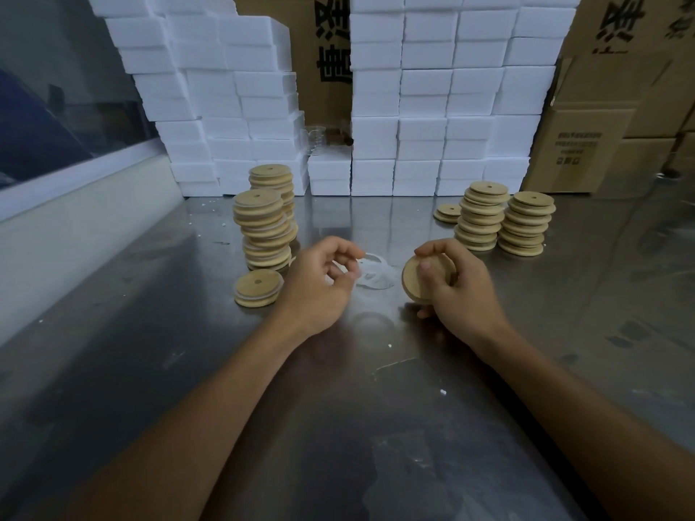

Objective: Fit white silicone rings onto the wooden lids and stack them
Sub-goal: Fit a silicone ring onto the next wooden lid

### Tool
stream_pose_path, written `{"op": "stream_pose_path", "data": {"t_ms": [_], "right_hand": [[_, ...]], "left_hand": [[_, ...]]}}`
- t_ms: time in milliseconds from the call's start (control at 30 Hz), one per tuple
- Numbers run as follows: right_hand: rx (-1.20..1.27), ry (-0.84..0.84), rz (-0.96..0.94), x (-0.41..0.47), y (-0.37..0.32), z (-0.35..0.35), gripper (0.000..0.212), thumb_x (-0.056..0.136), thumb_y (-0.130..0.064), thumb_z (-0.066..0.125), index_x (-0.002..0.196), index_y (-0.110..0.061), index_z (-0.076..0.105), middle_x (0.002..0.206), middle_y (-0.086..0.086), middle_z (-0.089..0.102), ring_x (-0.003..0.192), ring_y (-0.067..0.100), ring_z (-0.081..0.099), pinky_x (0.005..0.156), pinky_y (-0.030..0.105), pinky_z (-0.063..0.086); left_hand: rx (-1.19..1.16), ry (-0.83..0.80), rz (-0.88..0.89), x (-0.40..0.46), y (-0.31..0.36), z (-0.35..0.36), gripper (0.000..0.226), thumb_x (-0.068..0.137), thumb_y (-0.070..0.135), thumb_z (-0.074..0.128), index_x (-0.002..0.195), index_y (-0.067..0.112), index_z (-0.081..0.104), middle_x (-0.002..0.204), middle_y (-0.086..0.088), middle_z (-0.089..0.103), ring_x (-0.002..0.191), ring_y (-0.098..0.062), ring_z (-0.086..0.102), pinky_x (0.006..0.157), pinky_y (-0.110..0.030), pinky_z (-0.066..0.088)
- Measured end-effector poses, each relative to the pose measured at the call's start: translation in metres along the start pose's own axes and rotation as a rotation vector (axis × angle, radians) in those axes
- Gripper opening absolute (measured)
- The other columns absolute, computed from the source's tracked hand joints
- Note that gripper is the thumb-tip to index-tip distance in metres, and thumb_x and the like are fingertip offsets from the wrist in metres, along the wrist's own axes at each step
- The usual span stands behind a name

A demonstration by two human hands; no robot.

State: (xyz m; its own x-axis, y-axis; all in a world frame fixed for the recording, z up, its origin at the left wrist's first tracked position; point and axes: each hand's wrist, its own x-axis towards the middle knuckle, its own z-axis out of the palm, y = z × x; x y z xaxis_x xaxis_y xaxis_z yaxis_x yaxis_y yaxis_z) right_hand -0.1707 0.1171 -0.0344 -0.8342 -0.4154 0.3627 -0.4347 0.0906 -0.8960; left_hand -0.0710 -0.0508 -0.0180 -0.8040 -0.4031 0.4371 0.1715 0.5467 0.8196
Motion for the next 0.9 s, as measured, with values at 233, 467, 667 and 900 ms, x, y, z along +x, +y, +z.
{"op": "stream_pose_path", "data": {"t_ms": [233, 467, 667, 900], "right_hand": [[0.168, -0.095, 0.055, -0.008, -0.018, 0.001, 0.043, 0.095, -0.054, 0.047, 0.106, -0.018, 0.068, 0.094, -0.003, 0.066, 0.084, 0.011, 0.065, 0.060, 0.033, 0.060], [0.137, -0.136, -0.018, -0.016, -0.021, 0.018, 0.017, 0.097, -0.034, 0.058, 0.102, -0.020, 0.066, 0.091, -0.005, 0.066, 0.078, 0.009, 0.065, 0.050, 0.026, 0.053], [0.124, -0.119, -0.085, -0.015, -0.018, 0.017, 0.011, 0.100, -0.020, 0.054, 0.101, -0.015, 0.064, 0.096, 0.001, 0.067, 0.081, 0.016, 0.066, 0.047, 0.026, 0.053], [-0.053, -0.064, -0.176, -0.015, -0.014, 0.017, 0.006, 0.098, -0.026, 0.058, 0.098, -0.020, 0.059, 0.085, -0.005, 0.065, 0.077, 0.017, 0.064, 0.057, 0.043, 0.058]], "left_hand": [[-0.404, -0.045, -0.186, -0.002, 0.014, 0.003, 0.024, 0.085, -0.013, 0.058, 0.082, 0.008, 0.068, 0.067, -0.011, 0.058, 0.052, -0.016, 0.046, 0.039, -0.022, 0.035], [-0.404, -0.048, -0.241, -0.006, 0.010, 0.015, 0.005, 0.087, 0.000, 0.068, 0.090, 0.005, 0.068, 0.075, -0.012, 0.061, 0.056, -0.020, 0.056, 0.039, -0.024, 0.041], [-0.264, -0.019, -0.222, -0.011, 0.005, 0.022, 0.010, 0.084, 0.020, 0.077, 0.084, 0.019, 0.067, 0.080, 0.005, 0.069, 0.063, -0.013, 0.065, 0.041, -0.023, 0.043], [-0.224, 0.116, -0.172, -0.011, 0.004, 0.024, 0.018, 0.086, 0.011, 0.074, 0.074, 0.024, 0.069, 0.073, 0.005, 0.070, 0.066, -0.011, 0.068, 0.044, -0.024, 0.051]]}}
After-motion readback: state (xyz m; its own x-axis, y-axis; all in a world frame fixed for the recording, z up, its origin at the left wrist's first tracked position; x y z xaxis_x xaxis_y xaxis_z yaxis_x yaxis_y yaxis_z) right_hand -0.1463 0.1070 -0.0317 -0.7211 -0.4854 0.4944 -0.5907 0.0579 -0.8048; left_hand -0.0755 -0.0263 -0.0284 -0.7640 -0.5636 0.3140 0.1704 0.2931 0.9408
